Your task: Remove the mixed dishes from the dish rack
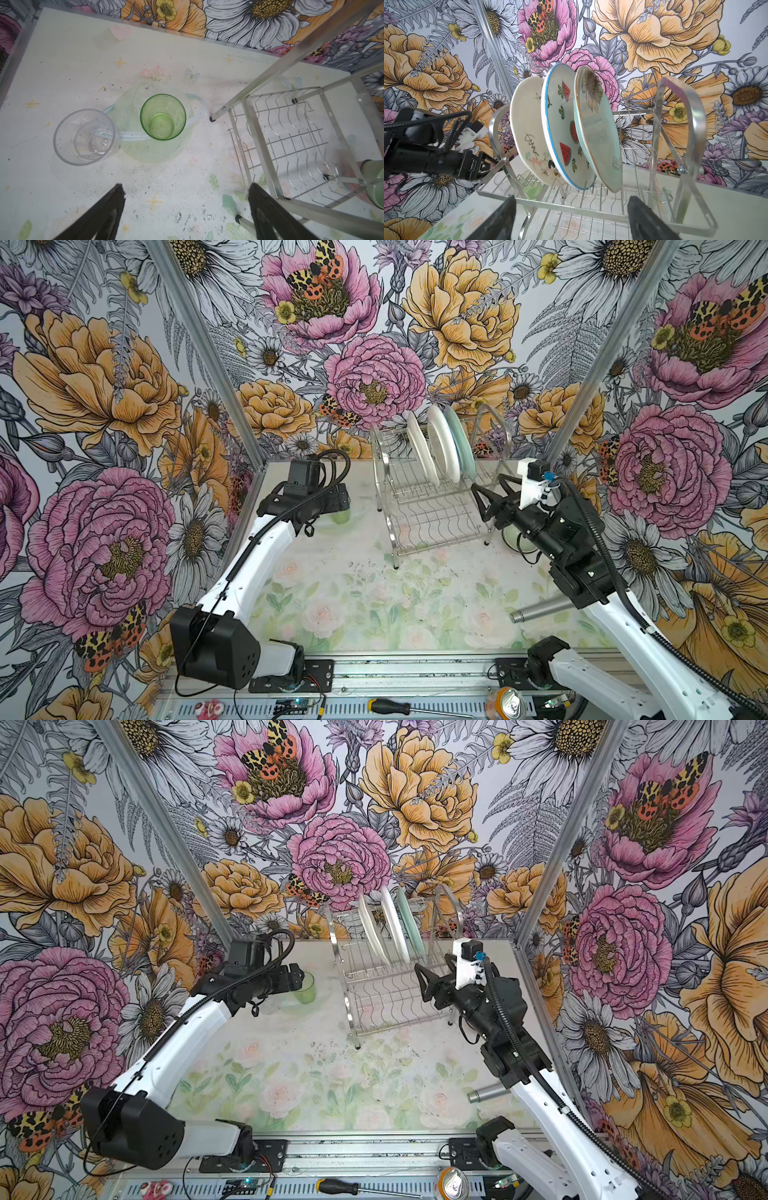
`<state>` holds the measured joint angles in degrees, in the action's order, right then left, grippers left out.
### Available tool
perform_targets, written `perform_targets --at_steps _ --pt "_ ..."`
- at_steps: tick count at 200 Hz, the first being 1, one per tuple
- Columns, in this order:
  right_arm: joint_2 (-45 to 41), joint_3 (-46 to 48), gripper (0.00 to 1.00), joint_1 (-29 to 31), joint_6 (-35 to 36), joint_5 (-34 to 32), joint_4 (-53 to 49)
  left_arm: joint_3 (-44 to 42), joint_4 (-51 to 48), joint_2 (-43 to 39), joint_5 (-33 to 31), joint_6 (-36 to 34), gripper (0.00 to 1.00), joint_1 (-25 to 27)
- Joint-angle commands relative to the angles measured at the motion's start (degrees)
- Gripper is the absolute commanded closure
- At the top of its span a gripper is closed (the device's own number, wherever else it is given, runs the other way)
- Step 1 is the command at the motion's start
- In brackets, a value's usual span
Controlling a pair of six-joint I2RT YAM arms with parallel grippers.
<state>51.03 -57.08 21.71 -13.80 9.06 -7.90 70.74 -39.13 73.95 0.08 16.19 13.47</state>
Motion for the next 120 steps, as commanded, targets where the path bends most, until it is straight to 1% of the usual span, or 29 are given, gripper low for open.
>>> perform_targets --at_steps 1,18,28,63,105,120 --pt "3.98 -5.02 0.2 -1.97 0.43 3.3 -3.28 -4.84 9.72 -6.27 3.28 2.99 0.05 1.49" --pt "7.96 -9.09 0.24 -3.54 -0.83 9.34 -4.23 -9.32 14.19 -10.5 3.76 4.91 0.04 2.28" --pt "9.81 -11.19 0.26 -3.93 -1.02 10.91 -5.3 -11.33 16.19 -12.53 3.96 5.93 0.02 2.48" --pt "12.51 -13.76 0.34 -5.19 -0.45 11.18 -7.23 -13.35 18.07 -15.13 4.73 6.56 0.02 2.52" --pt "13.65 -12.79 0.4 -5.22 -0.79 10.89 -7.47 -11.99 18.06 -14.08 6.64 4.82 0.01 2.43" --pt "13.92 -12.71 0.42 -5.28 -0.66 9.45 -7.35 -11.96 18.43 -13.69 6.86 4.81 0.01 2.39"
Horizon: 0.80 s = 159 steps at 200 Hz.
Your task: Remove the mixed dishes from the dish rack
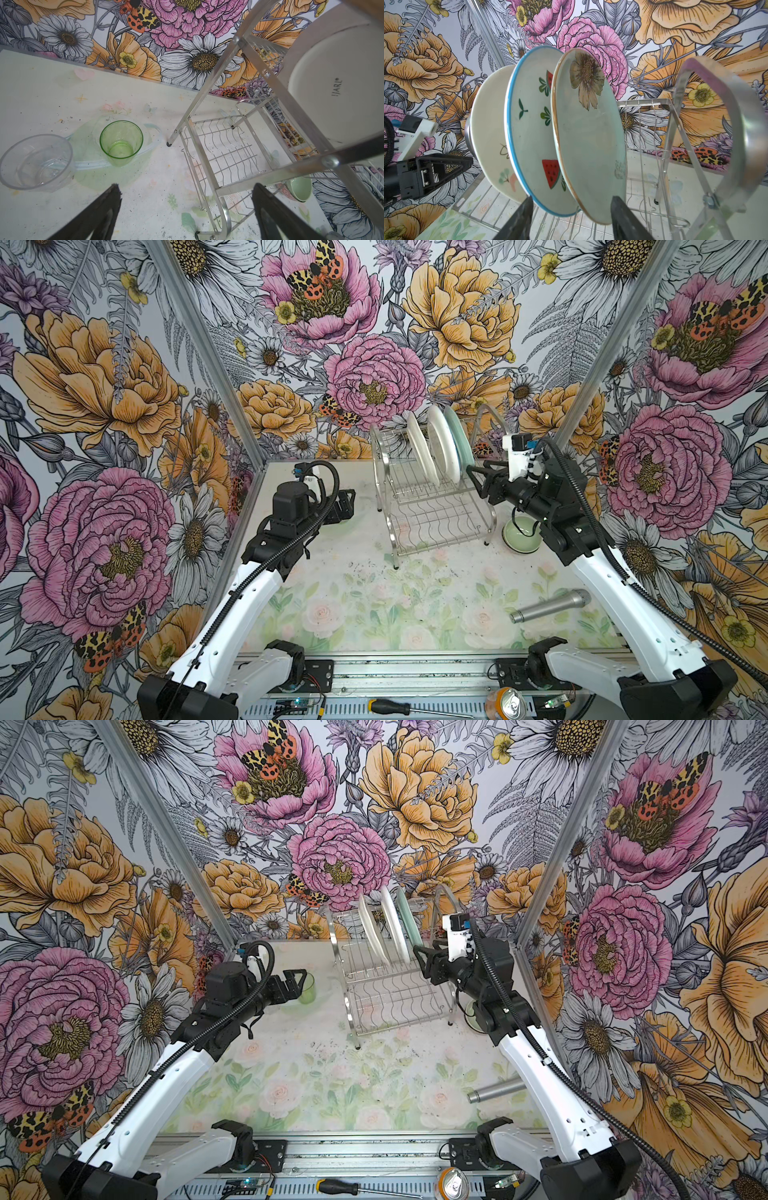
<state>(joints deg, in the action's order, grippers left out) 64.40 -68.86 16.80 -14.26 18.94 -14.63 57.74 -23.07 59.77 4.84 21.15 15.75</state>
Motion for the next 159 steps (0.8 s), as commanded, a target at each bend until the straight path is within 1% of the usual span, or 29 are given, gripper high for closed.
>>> perform_targets --at_steps 1,22,70,99,125,159 --pt "0.55 -0.88 0.42 -0.36 -0.22 -0.54 -0.6 1.05 2.39 0.56 2.14 -0.15 0.01 0.14" --pt "1.11 -1.17 0.44 -0.36 0.28 -2.34 -0.56 0.63 3.24 0.79 2.86 0.11 0.01 0.16" --pt "4.03 -2.22 0.48 -0.32 1.74 -2.89 -0.41 -0.63 4.2 0.16 3.98 0.85 0.01 0.15" --pt "5.26 -3.19 0.55 -0.36 2.47 -3.79 -0.18 -1.4 4.46 -0.26 4.29 0.91 0.01 0.12" --pt "6.74 -3.73 0.58 -0.36 2.74 -3.91 0.55 -1.64 4.68 0.16 5.07 1.1 0.01 0.25" --pt "8.76 -4.95 0.6 -0.17 2.48 -3.55 1.35 -1.55 4.79 0.87 5.79 1.2 0.01 0.23"
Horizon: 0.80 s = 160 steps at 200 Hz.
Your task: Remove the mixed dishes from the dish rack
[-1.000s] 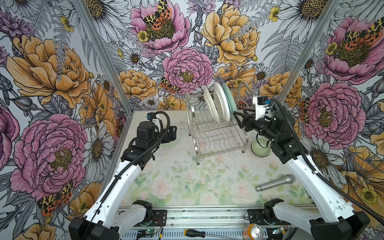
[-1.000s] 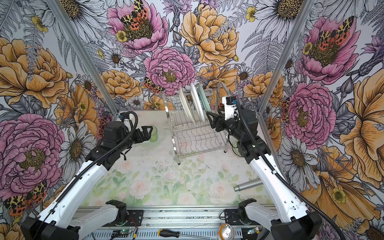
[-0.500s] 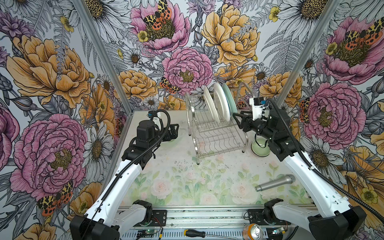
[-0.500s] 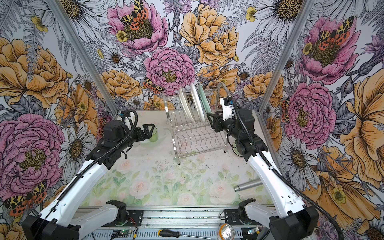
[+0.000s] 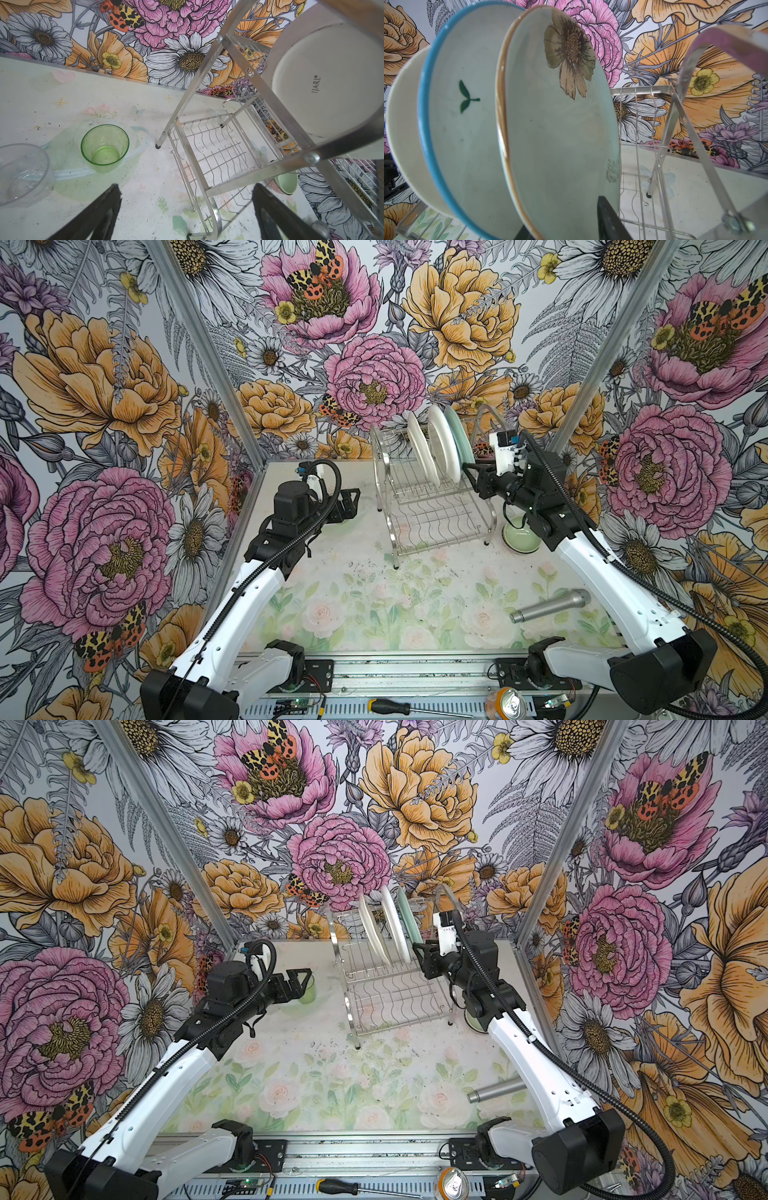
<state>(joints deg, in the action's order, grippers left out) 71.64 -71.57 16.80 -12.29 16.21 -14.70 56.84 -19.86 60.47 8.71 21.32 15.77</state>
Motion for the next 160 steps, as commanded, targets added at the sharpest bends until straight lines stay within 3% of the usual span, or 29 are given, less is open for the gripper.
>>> perform_targets --at_steps 1,94,160 --pt "1.51 -2.25 0.6 -0.18 0.52 -0.82 1.47 -0.67 1.53 0.17 1.92 1.01 0.01 0.22" --pt "3.43 -3.09 0.63 -0.1 1.06 -2.4 4.66 -2.0 3.51 0.68 3.34 2.47 0.01 0.24" --pt "3.87 -3.0 0.72 0.23 0.66 -2.0 7.05 -2.06 3.69 0.92 3.68 2.5 0.01 0.33"
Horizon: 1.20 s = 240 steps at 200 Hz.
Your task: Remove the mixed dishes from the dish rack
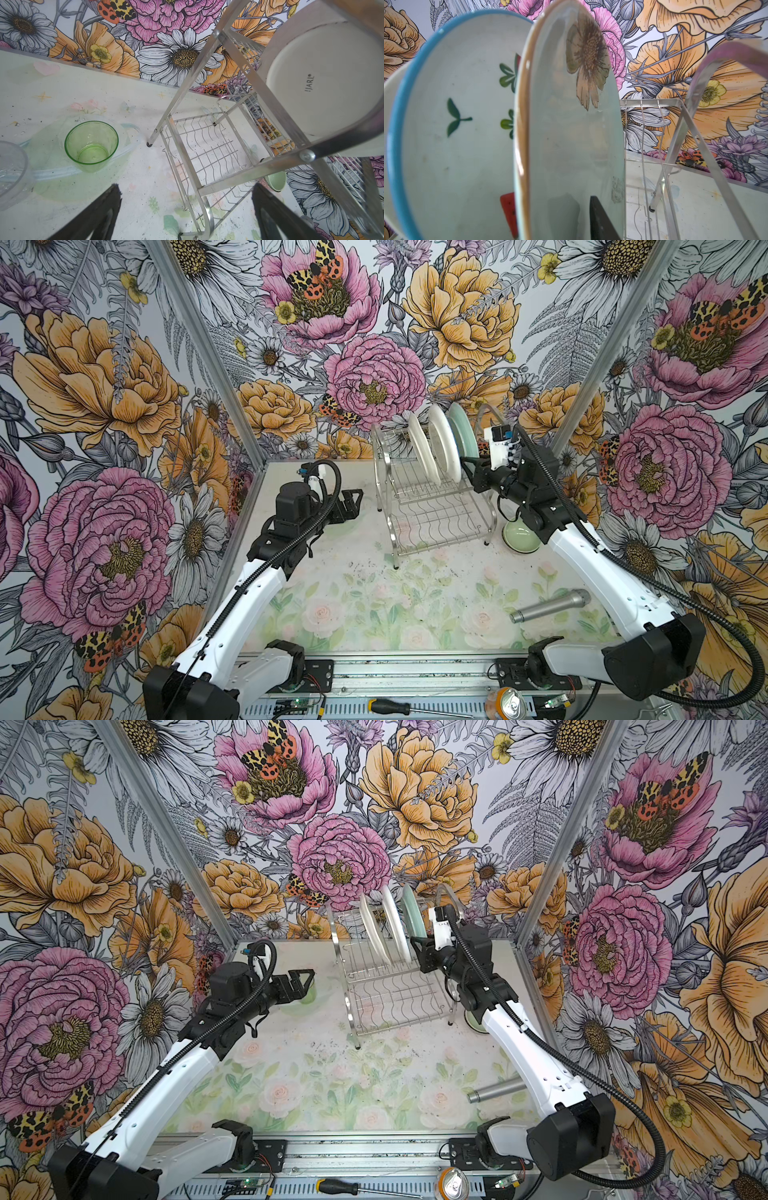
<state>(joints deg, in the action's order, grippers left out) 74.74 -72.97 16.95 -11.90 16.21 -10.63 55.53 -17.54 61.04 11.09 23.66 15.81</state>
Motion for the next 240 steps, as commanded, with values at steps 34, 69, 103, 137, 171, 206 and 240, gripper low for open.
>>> perform_targets --at_steps 34,69,103,137,171,206,240 --pt "0.44 -1.34 0.77 0.23 1.08 -2.41 3.69 -0.9 1.37 0.65 2.36 0.43 0.01 0.33" --pt "0.28 -1.2 0.8 0.23 2.66 -3.12 3.69 -1.2 1.61 0.83 2.58 0.45 0.01 0.35" --pt "0.28 -1.3 0.81 0.45 3.54 -3.02 3.86 -0.99 2.07 1.62 3.32 0.07 0.01 0.27" --pt "0.34 -1.53 0.89 1.11 5.45 -3.29 3.95 -0.41 2.16 2.71 4.36 -0.12 0.01 0.14" --pt "0.35 -1.65 0.96 1.18 6.22 -4.14 4.35 -0.33 2.07 2.71 4.73 -0.18 0.01 0.0" --pt "0.66 -1.65 1.0 1.65 6.85 -6.02 5.09 -0.25 2.07 2.9 5.13 -0.26 0.01 -0.28" --pt "0.61 -1.66 1.0 3.74 12.06 -6.06 5.76 -0.07 2.07 3.35 5.64 -0.32 0.02 -0.51"
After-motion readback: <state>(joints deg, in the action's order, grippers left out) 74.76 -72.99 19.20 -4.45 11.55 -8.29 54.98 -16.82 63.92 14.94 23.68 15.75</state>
